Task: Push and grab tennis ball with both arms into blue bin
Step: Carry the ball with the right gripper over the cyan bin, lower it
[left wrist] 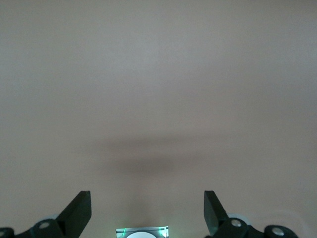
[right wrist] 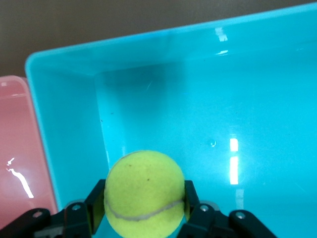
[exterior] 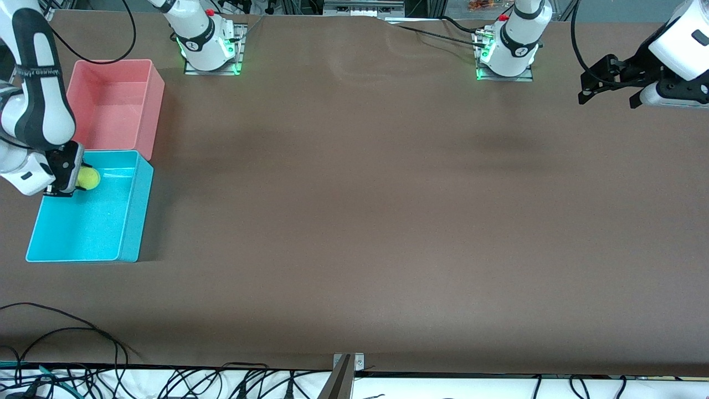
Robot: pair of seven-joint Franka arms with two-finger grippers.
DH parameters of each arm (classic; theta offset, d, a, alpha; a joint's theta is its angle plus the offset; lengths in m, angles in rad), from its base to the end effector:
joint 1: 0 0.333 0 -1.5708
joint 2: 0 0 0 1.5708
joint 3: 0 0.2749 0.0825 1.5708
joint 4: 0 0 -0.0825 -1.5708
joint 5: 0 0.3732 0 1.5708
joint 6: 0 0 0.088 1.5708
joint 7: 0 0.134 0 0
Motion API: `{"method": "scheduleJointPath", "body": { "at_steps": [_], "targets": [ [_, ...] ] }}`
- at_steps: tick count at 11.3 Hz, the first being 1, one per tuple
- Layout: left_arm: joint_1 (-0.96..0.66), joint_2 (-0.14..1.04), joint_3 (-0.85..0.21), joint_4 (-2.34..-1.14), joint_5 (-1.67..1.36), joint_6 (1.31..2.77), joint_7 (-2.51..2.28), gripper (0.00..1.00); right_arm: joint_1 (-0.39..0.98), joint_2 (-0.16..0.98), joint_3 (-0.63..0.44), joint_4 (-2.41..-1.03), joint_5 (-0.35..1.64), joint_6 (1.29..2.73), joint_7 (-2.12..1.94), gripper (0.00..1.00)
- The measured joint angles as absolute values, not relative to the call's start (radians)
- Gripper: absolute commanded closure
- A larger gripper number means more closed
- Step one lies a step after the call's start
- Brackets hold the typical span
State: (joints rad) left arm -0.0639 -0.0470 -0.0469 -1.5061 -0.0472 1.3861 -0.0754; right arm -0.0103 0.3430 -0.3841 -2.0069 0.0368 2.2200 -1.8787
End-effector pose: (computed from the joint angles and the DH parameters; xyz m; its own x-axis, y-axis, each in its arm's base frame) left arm 0.5052 -0.0638 0.5951 0.9962 -0.0436 -0.0760 -0.0407 -0.9984 0.0391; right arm 0.5230 -0.2172 0.2301 0.0922 0.9937 -0.0635 0.9867 -0.0998 -0.1283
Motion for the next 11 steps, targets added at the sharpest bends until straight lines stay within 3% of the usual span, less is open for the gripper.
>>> {"method": "scheduleJointPath", "body": {
  "at_steps": [10, 11],
  "targets": [
    [-0.063, -0.047, -0.047, -1.506, -0.033, 1.376, -0.102, 0.0, -0.062, 0.503, -0.384, -1.97, 0.095, 2.266, -1.96, 0.95],
    [-0.065, -0.047, -0.048, -1.506, -0.011, 1.376, -0.102, 0.0, -0.066, 0.511, -0.384, -1.969, 0.097, 2.27, -1.963, 0.9]
  ]
}}
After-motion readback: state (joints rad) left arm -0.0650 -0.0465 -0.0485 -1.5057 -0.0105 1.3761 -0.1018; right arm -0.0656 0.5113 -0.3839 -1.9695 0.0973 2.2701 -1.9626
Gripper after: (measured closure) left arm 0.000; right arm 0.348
